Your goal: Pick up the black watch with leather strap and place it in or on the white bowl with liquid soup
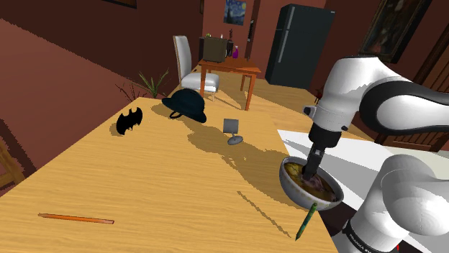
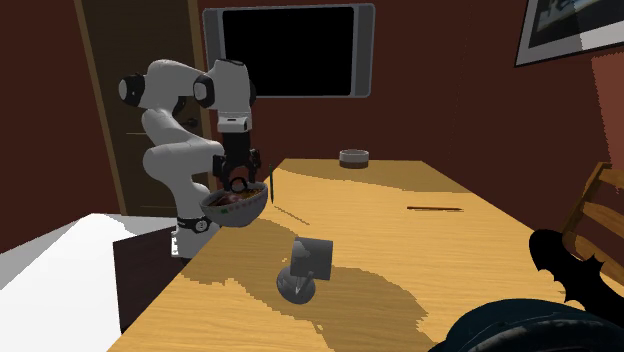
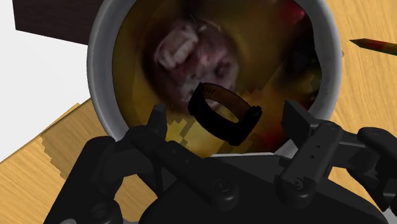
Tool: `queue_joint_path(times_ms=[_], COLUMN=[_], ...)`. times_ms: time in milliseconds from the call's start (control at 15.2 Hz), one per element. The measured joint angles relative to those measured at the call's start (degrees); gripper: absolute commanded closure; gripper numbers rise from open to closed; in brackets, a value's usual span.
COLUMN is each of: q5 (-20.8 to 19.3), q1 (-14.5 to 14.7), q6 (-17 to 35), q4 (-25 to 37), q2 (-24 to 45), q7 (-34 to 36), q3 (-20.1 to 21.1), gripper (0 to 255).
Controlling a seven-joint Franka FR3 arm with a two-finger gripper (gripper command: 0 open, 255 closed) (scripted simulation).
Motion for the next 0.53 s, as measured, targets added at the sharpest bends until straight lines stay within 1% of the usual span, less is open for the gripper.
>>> queue_joint_path(times_ms=[264,330,528], q5=[-0.9,-1.2,-1.2], q1=[-0.6,-0.7,-0.7], q6=[-4.7,-5.7,-6.6], q4=[5.7,6.5,7.4], q2=[1.0,0.7,0.8], q7=[0.0,-0.1,0.0], q3=[-0.8,-1.1,-1.1], gripper=[0,0,0])
